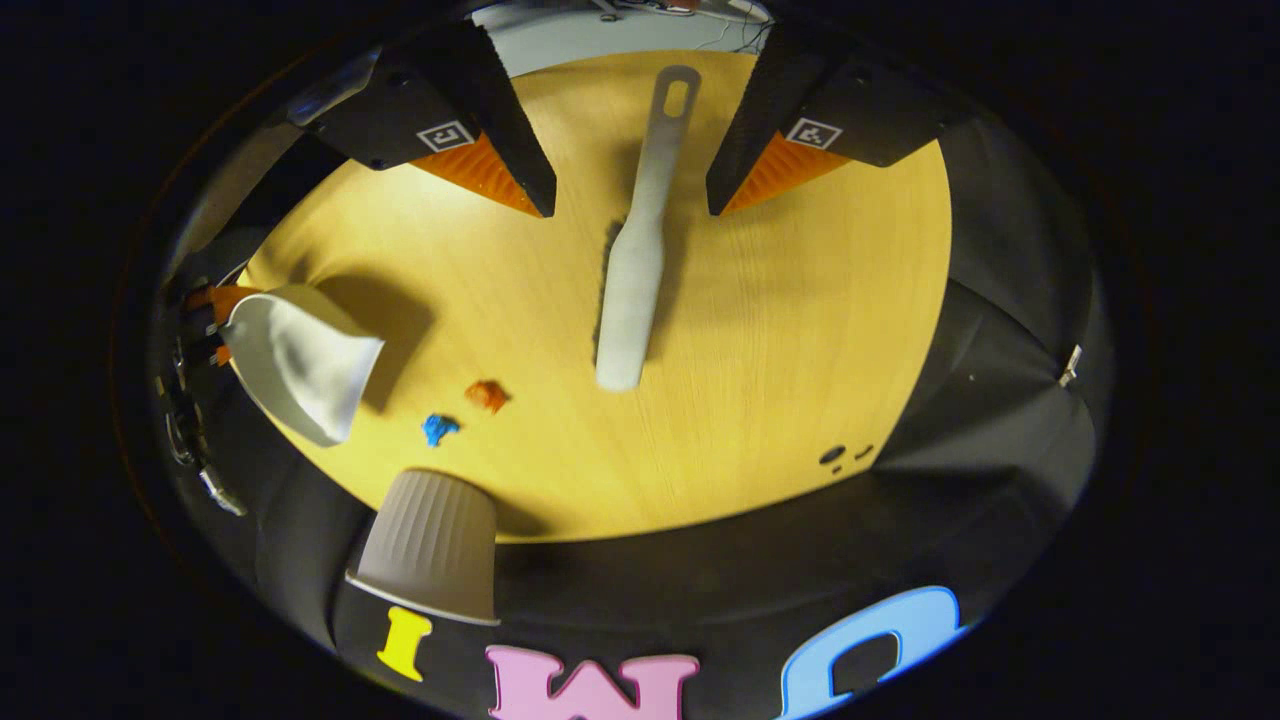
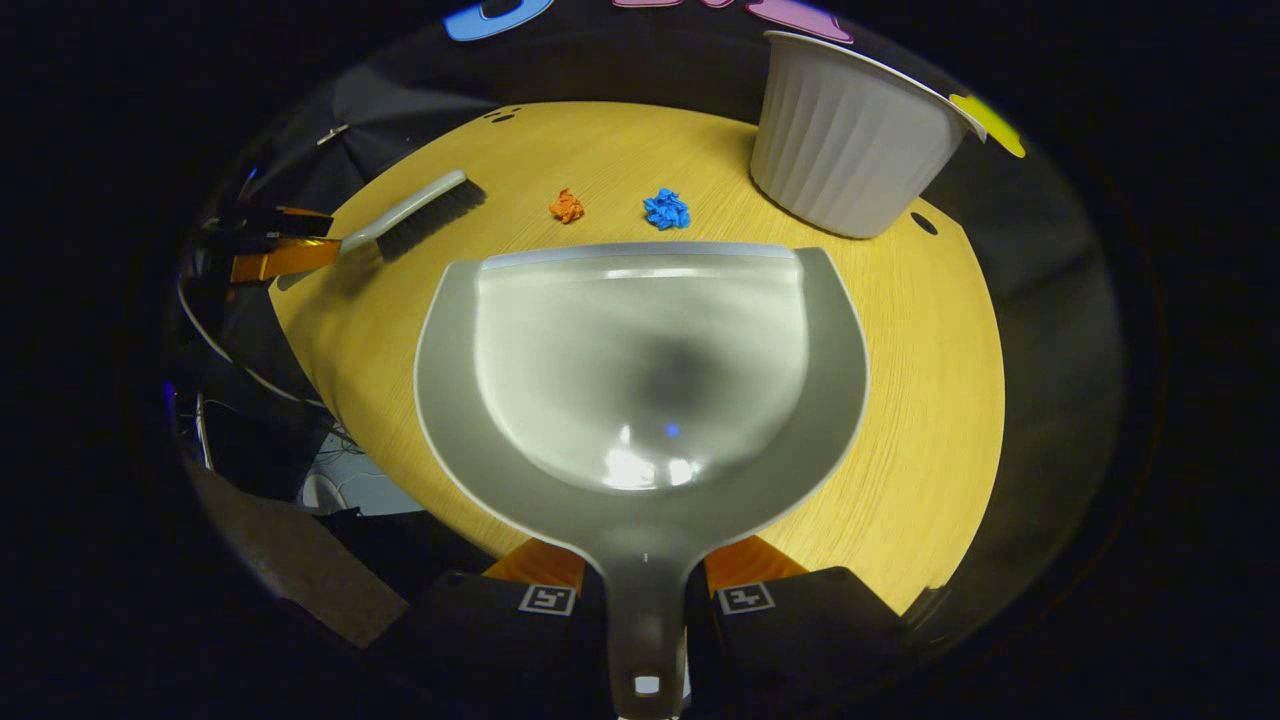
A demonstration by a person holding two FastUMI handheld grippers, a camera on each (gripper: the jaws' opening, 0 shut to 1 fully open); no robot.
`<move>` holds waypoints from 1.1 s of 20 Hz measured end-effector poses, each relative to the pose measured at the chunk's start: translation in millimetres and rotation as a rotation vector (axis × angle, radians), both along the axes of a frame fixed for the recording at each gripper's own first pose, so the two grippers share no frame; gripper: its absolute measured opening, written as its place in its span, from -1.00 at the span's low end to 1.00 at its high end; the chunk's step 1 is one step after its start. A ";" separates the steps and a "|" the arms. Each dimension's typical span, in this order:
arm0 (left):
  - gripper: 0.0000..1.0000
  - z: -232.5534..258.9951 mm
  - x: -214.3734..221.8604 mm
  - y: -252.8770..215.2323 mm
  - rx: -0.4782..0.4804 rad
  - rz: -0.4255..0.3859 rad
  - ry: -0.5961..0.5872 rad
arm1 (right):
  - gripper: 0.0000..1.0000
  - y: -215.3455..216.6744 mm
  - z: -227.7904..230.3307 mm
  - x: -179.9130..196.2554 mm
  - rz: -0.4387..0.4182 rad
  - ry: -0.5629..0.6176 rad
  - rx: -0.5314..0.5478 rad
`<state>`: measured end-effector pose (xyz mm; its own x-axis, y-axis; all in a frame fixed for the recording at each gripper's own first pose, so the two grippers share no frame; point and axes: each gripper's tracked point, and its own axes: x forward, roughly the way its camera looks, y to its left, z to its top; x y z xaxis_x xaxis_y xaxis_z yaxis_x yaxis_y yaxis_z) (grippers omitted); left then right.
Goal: Pick up the small broom and dustpan from the desktop, sweep the trash into the dustpan with the broom, and then empty the trash into the garbage bin.
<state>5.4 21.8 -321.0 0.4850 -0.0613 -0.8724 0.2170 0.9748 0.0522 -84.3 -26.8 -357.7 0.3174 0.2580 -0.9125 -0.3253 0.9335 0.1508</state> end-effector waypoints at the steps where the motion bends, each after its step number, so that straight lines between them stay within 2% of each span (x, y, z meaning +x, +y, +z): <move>1: 0.91 -13.6 -0.8 4.5 0.005 -0.003 0.044 | -0.27 -3.7 -0.5 -4.7 -0.006 0.007 0.001; 5: 0.82 -41.9 5.4 12.5 0.007 -0.005 0.134 | -0.26 -12.0 -2.1 -10.4 -0.015 0.015 -0.012; 7: 0.67 -48.5 10.1 11.8 0.005 -0.003 0.157 | -0.27 -13.5 -0.8 -10.0 -0.014 0.023 -0.010; 8: 0.52 -50.0 12.5 11.1 0.005 -0.006 0.164 | -0.27 -12.4 -2.7 -7.9 -0.012 0.025 -0.010; 12: 0.26 -53.5 19.2 5.7 0.005 -0.046 0.183 | -0.27 -9.7 -2.1 1.0 0.015 0.044 -0.012; 13: 0.15 -53.6 19.1 3.2 0.002 -0.047 0.195 | -0.27 -8.9 -1.9 5.2 0.029 0.051 -0.015; 14: -0.05 -53.0 18.3 -0.5 -0.014 -0.032 0.221 | -0.27 -7.1 -2.1 8.7 0.043 0.058 -0.017; 15: -0.41 -53.5 19.9 -0.4 -0.012 -0.018 0.240 | -0.27 -6.2 -4.2 14.0 0.076 0.071 -0.022; 18: -0.48 -36.3 51.7 1.9 0.059 -0.025 0.143 | -0.27 -15.4 -3.3 16.5 0.175 0.146 -0.082; 19: -0.50 -27.3 66.4 -3.4 0.065 -0.021 0.108 | -0.27 -18.9 -1.8 18.0 0.208 0.168 -0.102; 20: -0.51 -20.2 77.8 -14.5 0.049 -0.019 0.085 | -0.17 -20.2 -1.5 19.1 0.233 0.188 -0.112; 21: -0.51 -16.2 88.3 -26.9 0.033 -0.024 0.076 | -0.27 -20.1 -2.2 22.3 0.250 0.201 -0.116; 22: -0.57 -14.7 96.5 -36.6 0.030 -0.036 0.075 | -0.27 -18.6 -1.8 26.6 0.259 0.205 -0.116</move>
